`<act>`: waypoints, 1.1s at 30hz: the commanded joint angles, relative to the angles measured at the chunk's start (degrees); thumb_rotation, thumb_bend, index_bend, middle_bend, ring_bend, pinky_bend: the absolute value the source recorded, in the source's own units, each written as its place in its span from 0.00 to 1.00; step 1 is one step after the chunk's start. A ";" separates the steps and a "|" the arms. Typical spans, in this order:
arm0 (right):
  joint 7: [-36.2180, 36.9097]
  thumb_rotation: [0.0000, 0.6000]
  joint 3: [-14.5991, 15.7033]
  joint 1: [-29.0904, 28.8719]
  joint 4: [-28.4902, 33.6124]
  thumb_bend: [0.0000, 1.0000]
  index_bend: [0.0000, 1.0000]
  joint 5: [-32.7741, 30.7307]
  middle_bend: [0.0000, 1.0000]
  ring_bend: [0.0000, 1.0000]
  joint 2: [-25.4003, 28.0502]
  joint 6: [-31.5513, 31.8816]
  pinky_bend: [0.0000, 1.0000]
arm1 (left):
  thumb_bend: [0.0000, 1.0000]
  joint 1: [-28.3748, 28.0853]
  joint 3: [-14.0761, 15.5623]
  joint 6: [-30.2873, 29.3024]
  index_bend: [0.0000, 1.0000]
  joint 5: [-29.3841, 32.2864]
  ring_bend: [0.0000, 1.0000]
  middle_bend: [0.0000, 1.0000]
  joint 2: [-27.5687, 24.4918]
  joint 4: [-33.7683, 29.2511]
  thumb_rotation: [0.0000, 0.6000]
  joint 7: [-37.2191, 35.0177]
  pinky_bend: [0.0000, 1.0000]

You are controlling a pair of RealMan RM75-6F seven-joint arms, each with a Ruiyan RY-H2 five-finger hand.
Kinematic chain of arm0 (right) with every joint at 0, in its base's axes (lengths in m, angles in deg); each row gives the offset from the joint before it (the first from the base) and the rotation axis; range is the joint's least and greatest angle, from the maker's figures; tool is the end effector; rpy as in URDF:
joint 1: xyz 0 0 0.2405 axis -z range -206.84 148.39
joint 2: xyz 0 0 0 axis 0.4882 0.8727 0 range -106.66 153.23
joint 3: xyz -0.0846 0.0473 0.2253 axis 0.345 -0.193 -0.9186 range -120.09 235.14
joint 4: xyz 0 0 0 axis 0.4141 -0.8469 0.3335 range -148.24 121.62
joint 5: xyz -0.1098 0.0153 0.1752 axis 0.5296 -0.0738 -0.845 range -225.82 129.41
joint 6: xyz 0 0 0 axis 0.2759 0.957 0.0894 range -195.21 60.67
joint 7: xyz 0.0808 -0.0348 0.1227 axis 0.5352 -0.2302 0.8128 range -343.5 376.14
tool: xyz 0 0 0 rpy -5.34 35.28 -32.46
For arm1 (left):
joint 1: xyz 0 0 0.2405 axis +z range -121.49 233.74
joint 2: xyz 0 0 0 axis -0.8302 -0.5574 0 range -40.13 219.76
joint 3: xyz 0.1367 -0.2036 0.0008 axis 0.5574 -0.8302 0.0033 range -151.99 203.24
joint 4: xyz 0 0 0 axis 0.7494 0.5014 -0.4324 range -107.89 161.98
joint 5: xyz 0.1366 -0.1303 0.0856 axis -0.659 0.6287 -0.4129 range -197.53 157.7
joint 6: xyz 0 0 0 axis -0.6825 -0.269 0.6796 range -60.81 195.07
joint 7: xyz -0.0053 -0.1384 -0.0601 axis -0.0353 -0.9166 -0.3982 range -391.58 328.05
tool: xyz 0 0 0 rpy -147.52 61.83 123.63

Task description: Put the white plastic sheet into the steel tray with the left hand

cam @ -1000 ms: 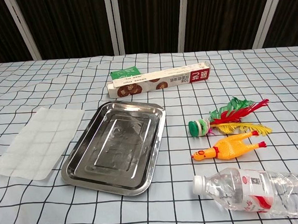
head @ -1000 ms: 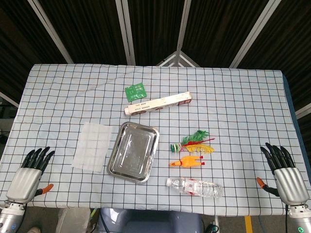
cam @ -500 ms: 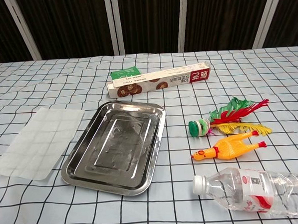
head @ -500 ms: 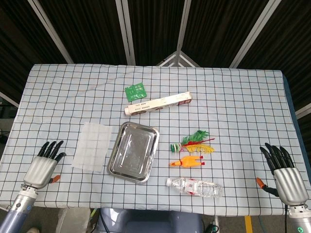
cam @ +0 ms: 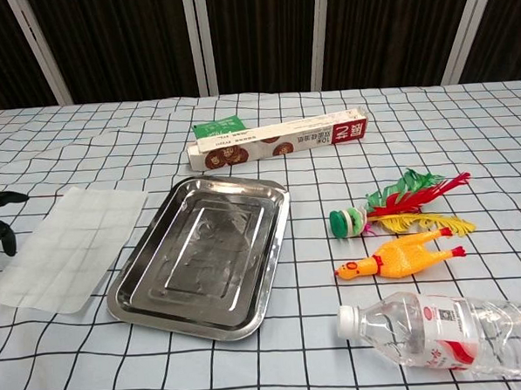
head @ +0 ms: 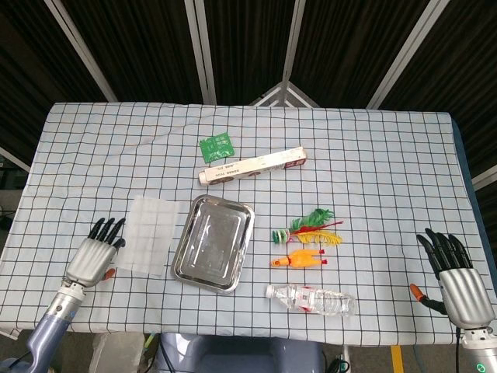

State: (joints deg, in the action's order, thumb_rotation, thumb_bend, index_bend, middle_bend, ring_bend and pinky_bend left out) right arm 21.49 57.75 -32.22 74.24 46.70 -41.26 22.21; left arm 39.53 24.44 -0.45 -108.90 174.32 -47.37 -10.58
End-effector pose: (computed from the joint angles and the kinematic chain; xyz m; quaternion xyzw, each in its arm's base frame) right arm -0.2997 -0.1655 0.1549 0.6268 -0.3646 0.4161 0.5487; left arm -0.2858 0.2362 0.0206 -0.7689 -0.2725 -0.2620 0.5157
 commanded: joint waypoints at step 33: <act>0.41 1.00 0.07 0.05 0.10 0.29 0.00 -0.22 0.00 0.00 0.10 -0.27 0.00 | 0.48 -1.97 1.04 -2.49 0.57 -0.36 0.00 0.00 2.77 0.36 1.00 -3.37 0.00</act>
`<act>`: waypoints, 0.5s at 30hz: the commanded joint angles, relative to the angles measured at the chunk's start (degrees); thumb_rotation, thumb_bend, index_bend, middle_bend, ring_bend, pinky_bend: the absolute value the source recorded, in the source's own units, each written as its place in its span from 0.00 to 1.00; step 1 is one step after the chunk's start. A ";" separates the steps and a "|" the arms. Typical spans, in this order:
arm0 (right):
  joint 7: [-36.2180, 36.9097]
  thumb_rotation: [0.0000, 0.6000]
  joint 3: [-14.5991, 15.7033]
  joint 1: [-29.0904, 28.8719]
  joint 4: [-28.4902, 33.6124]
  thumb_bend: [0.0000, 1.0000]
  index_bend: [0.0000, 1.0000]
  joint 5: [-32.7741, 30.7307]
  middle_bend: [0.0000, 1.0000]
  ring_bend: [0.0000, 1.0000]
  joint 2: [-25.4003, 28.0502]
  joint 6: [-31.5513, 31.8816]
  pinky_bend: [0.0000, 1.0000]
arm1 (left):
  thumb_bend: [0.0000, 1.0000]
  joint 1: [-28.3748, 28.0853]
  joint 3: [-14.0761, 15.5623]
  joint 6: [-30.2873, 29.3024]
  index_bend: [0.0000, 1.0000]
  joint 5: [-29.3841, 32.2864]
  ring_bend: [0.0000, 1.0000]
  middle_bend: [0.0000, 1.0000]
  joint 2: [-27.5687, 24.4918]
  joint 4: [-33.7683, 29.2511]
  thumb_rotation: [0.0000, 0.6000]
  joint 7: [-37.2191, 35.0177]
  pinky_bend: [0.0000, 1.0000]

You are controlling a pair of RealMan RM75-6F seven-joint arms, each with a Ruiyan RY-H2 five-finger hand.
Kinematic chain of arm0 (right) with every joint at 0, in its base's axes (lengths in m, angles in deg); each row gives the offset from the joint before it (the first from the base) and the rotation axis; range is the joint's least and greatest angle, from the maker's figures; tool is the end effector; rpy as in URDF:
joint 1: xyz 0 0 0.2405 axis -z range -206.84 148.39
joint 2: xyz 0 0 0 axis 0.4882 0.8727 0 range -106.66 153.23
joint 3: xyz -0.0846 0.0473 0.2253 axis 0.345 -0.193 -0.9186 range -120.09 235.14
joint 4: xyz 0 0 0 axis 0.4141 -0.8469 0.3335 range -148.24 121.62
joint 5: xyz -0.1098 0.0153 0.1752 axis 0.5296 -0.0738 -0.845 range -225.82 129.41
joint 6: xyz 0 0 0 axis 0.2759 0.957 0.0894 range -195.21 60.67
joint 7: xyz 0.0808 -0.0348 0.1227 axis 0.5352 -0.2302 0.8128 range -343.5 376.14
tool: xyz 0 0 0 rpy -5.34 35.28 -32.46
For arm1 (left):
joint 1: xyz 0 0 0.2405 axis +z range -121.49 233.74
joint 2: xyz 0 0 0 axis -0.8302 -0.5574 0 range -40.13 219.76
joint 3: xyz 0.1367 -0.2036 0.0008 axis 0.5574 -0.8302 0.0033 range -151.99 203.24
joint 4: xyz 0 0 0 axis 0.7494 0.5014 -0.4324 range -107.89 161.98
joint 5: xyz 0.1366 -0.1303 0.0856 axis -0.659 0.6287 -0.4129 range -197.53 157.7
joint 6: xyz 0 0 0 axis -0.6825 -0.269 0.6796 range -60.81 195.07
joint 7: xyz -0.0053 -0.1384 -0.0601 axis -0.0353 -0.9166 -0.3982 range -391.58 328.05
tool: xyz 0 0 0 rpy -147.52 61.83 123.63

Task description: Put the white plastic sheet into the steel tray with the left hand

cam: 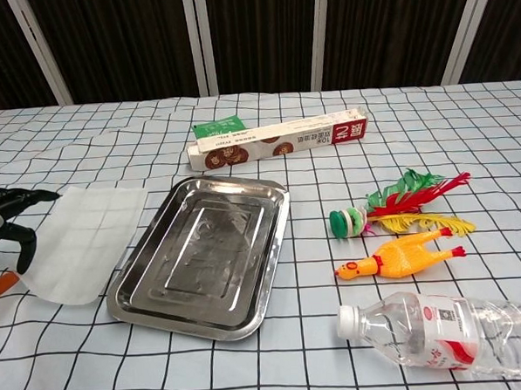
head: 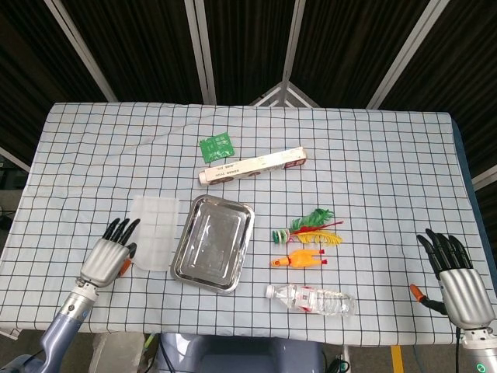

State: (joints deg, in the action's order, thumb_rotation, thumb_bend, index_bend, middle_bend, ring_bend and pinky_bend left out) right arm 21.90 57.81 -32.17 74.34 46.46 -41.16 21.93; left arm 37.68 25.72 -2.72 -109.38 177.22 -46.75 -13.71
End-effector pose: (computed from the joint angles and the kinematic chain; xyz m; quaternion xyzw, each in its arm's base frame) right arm -0.3006 -0.1651 0.1548 0.6252 -0.3696 0.4153 0.5478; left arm -0.2681 0.2384 0.0063 -0.7627 -0.2839 -0.3046 0.4948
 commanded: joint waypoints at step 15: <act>-0.01 1.00 -0.02 0.00 0.10 0.29 0.00 0.04 0.00 0.00 0.01 0.02 0.00 | 0.48 -7.59 -13.28 -3.13 0.56 2.79 0.00 0.00 -5.39 -13.96 1.00 2.90 0.00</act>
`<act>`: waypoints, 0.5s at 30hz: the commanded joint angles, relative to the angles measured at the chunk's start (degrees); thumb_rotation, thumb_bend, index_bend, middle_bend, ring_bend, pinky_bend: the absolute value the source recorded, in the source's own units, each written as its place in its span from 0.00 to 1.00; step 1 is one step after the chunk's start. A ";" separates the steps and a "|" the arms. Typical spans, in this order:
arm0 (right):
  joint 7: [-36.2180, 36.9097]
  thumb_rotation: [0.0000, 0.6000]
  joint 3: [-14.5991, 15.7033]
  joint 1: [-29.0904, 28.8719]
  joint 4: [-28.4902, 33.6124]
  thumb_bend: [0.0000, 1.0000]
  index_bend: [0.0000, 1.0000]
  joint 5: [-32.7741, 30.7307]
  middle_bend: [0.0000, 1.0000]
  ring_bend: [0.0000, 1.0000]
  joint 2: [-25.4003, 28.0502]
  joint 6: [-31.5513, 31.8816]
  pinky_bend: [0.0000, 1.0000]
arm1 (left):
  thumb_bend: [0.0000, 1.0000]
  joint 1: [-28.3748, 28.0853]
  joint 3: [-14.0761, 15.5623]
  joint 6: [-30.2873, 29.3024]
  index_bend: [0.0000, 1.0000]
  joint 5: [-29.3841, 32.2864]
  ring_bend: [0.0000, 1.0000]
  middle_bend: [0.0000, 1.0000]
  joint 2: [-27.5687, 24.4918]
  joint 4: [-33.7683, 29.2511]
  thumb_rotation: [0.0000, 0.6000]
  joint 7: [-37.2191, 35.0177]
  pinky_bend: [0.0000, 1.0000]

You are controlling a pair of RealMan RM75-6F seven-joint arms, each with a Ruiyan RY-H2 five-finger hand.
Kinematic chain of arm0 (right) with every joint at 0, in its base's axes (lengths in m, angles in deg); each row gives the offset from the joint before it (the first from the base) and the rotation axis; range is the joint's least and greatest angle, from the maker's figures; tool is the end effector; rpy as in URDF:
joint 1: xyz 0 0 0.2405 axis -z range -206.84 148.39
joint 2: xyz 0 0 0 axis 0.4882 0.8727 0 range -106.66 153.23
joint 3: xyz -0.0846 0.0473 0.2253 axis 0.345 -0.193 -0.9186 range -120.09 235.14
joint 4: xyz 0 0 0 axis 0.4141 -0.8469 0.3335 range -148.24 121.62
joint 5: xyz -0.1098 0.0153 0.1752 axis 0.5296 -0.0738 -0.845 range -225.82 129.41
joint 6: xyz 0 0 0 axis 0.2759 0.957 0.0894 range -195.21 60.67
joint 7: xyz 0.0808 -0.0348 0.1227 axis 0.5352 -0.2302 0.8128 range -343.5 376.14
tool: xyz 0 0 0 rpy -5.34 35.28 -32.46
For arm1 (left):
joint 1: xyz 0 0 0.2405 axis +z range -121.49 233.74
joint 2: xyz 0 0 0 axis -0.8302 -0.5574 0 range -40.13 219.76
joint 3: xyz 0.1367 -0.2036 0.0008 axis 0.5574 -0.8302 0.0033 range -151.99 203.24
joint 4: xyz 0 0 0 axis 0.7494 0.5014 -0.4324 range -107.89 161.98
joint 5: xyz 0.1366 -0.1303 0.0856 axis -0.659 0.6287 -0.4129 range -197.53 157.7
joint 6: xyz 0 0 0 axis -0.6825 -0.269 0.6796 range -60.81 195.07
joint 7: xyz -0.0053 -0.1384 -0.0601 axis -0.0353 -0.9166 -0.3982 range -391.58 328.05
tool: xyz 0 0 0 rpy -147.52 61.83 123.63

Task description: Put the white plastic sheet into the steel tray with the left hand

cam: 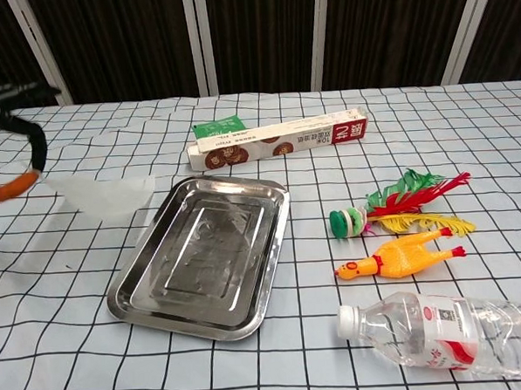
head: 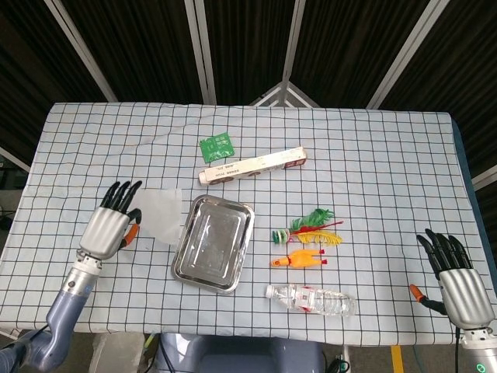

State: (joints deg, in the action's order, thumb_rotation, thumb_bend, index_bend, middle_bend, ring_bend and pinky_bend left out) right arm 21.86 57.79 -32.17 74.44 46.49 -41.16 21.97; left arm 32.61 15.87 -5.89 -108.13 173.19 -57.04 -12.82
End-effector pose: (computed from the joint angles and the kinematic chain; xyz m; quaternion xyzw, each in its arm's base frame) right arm -0.3002 -0.1652 0.1548 0.6249 -0.3695 0.4160 0.5476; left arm -0.2008 0.2886 0.0522 -0.7021 -0.2525 -0.4195 0.5170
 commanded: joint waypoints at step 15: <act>0.57 1.00 0.09 0.01 -0.28 0.29 0.00 0.31 0.00 0.00 0.11 0.20 0.00 | 0.48 -7.56 0.98 1.62 0.56 -3.61 0.00 0.01 5.40 -15.97 1.00 11.27 0.00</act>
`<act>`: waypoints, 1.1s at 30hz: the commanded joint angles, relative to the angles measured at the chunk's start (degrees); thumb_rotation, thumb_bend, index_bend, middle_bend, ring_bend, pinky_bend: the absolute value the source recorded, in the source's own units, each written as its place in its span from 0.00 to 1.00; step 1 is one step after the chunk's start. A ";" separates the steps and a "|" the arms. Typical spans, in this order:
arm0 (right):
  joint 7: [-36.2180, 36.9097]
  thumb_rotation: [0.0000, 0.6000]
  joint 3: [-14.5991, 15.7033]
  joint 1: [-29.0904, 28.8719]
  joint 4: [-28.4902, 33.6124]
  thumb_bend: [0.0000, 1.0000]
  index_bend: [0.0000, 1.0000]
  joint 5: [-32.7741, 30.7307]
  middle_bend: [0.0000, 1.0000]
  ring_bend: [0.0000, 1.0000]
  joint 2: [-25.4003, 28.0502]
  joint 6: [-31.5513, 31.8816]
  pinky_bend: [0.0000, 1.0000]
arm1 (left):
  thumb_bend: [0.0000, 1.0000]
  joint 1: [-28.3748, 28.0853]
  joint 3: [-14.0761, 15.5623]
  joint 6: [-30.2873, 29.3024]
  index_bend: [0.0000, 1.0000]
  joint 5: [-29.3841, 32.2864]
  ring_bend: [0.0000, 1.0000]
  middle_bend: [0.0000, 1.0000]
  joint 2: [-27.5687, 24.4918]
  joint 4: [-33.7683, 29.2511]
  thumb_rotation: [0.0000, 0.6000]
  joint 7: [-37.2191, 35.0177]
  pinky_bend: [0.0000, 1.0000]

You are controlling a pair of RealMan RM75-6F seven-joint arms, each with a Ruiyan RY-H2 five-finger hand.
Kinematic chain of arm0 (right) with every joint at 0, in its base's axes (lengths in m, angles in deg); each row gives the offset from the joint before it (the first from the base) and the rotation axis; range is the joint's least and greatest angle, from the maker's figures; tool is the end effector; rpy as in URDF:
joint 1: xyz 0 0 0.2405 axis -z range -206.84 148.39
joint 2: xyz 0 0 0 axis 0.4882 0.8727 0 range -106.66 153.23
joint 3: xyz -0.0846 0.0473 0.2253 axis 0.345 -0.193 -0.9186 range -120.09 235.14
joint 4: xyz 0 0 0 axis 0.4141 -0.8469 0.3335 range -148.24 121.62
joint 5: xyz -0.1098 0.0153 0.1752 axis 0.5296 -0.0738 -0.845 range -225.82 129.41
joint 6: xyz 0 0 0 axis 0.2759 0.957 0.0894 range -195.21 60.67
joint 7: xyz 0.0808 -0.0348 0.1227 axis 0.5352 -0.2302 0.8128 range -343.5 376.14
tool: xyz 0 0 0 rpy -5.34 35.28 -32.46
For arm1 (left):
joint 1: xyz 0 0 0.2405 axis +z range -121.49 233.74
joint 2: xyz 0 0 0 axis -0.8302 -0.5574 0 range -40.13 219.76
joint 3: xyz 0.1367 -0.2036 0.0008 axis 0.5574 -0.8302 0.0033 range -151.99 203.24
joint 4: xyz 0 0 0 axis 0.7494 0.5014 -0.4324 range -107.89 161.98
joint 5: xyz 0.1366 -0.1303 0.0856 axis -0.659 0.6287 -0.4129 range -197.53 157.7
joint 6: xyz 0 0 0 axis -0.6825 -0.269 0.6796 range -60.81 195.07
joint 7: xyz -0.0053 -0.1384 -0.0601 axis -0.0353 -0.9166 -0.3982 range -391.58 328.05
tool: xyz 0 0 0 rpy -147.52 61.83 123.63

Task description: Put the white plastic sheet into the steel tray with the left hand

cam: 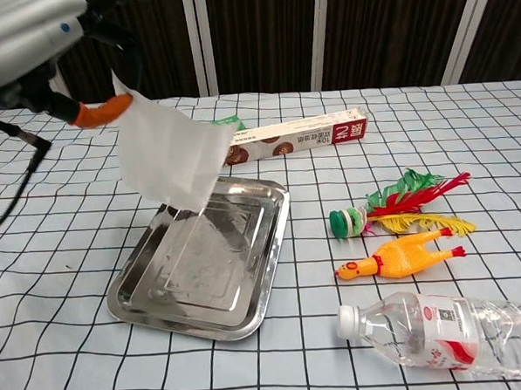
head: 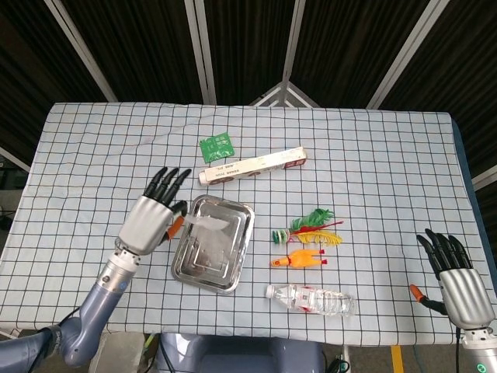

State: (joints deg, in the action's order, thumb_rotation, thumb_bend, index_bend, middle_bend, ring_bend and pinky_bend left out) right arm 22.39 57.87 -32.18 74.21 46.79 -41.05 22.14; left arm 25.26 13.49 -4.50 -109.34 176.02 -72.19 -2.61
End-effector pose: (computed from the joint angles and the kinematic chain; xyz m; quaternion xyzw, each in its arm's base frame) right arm -0.3003 -0.1649 0.1556 0.6256 -0.3693 0.4181 0.5453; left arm -0.0895 0.2783 0.0385 -0.7131 -0.2140 -0.5079 0.4333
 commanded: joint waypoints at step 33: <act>0.27 1.00 0.08 0.02 0.17 0.29 0.00 -0.08 0.00 0.00 0.12 -0.14 0.00 | 0.46 -3.34 13.72 8.09 0.53 -7.81 0.00 0.01 4.52 17.83 1.00 -11.08 0.00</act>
State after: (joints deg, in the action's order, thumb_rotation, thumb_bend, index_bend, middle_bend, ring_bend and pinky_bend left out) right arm 22.67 57.94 -32.15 74.38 46.70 -40.93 22.00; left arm 22.11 26.99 3.38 -116.95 180.77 -54.66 -13.41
